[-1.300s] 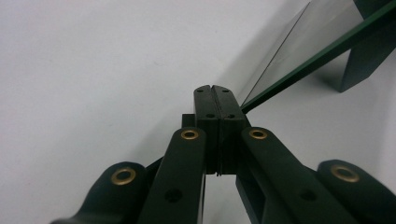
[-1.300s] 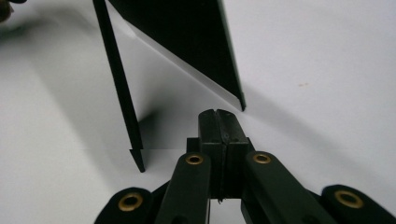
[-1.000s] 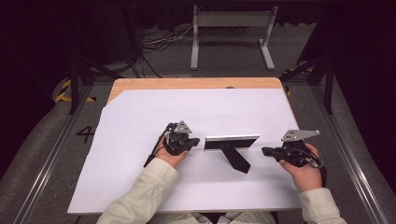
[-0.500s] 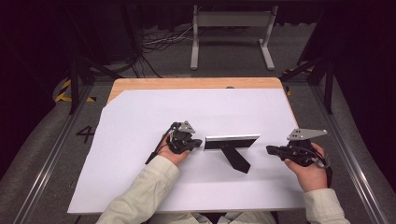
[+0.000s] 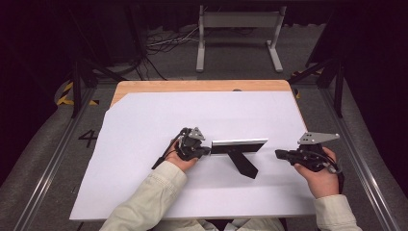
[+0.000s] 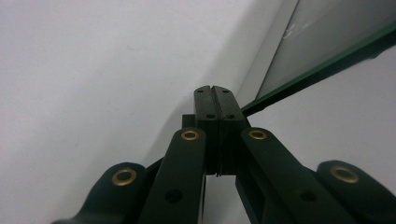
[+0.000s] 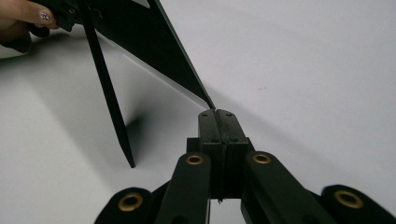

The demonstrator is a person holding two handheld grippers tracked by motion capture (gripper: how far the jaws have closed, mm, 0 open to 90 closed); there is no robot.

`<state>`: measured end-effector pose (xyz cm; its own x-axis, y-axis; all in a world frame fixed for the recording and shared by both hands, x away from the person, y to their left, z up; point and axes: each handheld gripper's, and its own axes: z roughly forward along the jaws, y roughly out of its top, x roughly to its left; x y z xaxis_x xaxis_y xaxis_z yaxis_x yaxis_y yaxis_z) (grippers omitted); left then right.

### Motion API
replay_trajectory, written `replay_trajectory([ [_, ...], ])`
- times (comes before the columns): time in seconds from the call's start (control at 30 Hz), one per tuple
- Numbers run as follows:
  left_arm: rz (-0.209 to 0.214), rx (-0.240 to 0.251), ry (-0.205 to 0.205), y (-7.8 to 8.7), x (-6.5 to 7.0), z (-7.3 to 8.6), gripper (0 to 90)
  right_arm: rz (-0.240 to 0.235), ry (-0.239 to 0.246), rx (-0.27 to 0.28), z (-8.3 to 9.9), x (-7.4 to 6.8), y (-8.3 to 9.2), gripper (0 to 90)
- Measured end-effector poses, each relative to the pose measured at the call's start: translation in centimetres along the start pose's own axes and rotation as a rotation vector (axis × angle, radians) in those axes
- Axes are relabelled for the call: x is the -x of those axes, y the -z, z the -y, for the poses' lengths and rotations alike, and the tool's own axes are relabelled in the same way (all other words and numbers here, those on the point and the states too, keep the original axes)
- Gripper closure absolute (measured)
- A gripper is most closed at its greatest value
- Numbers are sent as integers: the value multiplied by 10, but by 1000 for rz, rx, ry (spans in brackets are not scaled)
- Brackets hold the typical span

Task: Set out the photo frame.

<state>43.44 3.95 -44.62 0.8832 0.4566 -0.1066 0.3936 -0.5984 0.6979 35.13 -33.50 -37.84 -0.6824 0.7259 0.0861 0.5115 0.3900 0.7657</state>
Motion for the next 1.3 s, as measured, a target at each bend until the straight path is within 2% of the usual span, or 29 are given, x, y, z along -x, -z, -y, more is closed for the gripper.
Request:
replay_trajectory([
  [0.13,5,2,-18,0,2,-1,900,0,1,3,0,0,1,900],
  [0.37,20,15,-16,4,3,-1,900,-1,-1,11,-1,0,2,900],
  [0.67,51,-2,-37,6,8,-1,900,-3,-3,19,-2,0,5,900],
  [1.0,122,-16,-94,6,16,0,900,-1,-9,26,-4,0,7,900],
  [1.3,155,-51,-154,7,29,-1,900,-1,-17,22,-4,-1,9,900],
])
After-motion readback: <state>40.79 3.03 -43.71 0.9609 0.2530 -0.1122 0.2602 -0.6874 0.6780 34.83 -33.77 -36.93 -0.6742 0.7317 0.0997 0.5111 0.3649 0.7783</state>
